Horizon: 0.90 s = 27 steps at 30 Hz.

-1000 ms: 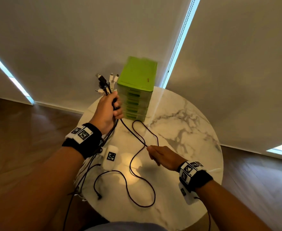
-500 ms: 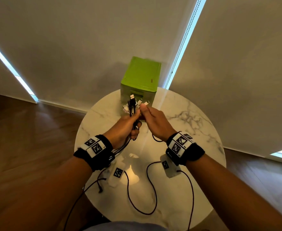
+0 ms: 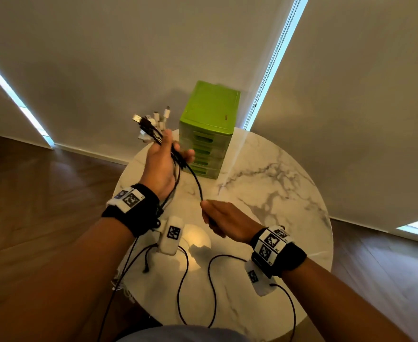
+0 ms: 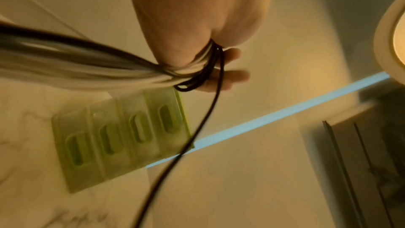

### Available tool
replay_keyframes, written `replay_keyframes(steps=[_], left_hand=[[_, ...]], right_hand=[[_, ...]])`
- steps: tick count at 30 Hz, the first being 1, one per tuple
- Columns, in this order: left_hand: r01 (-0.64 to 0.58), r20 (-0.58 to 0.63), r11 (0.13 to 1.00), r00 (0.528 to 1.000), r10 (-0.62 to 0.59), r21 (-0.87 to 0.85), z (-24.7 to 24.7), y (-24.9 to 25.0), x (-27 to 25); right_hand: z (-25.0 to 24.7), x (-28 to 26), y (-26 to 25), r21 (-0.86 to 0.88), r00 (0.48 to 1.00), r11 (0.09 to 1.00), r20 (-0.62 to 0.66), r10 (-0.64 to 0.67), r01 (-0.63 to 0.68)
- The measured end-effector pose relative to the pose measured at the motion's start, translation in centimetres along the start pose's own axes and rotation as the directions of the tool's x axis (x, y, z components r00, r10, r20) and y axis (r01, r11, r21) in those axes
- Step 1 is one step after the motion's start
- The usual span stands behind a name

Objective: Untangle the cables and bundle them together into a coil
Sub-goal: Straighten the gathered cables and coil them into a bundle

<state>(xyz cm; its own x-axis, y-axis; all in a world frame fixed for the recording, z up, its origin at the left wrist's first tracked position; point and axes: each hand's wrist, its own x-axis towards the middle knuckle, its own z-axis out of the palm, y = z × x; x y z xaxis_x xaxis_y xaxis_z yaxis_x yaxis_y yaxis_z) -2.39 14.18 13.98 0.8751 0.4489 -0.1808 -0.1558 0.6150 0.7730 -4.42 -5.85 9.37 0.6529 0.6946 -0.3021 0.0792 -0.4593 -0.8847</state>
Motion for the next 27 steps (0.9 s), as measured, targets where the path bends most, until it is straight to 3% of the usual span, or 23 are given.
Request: replay_keyframes(steps=[4,8,10,12,15,18,21,24,27], left_hand=[[0.028,0.047,0.999,0.998,-0.03,0.032,-1.5,2.5,1.6],[0.133,0.257,0.952,0.944,-0.206,0.275,-1.3,2.1,0.3],[0.149,0.279,0.891,0.916,-0.288,0.429,-0.8,1.0,-0.7],[0.171,0.255,0.824,0.9,-0.353,0.54,-0.6,-0.4,-1.5],[0.236,0.203,0.8,0.893,-0.403,0.552,-0.4,-2.1,-2.3],[0.274,0.18,0.835,0.9,-0.398,0.477,0.3,-2.8,-2.7],[0.232,0.131,0.867,0.939,-0.318,0.442,0.7,-2.9,-2.4],[0.165,0.067,0.902,0.976,-0.208,0.399,0.7,-2.8,-1.9],[0.103,-0.004,0.893,0.994,-0.113,0.437,0.7,-2.7,-1.5]], right_hand=[[-0.8,-0.9,3.8,-0.055,0.987,0.985,0.003,0.162,-0.162],[-3.4,0.6,3.3,-0.26,0.959,0.937,-0.221,0.177,-0.233],[-4.4,1.9,1.7,-0.313,0.939,0.928,-0.331,0.091,-0.2],[-4.8,3.0,-0.4,-0.253,0.917,0.959,-0.399,0.016,-0.126],[-4.7,3.8,-3.4,-0.105,0.911,0.994,-0.411,-0.036,-0.008],[-3.7,3.6,-5.4,-0.133,0.939,0.985,-0.312,-0.143,0.106],[-2.8,3.1,-6.5,-0.109,0.944,0.98,-0.27,-0.192,0.168],[-2.3,2.7,-5.9,-0.02,0.966,0.987,-0.204,-0.161,0.16],[-1.9,2.4,-4.2,-0.059,0.983,0.991,-0.132,-0.125,0.118]])
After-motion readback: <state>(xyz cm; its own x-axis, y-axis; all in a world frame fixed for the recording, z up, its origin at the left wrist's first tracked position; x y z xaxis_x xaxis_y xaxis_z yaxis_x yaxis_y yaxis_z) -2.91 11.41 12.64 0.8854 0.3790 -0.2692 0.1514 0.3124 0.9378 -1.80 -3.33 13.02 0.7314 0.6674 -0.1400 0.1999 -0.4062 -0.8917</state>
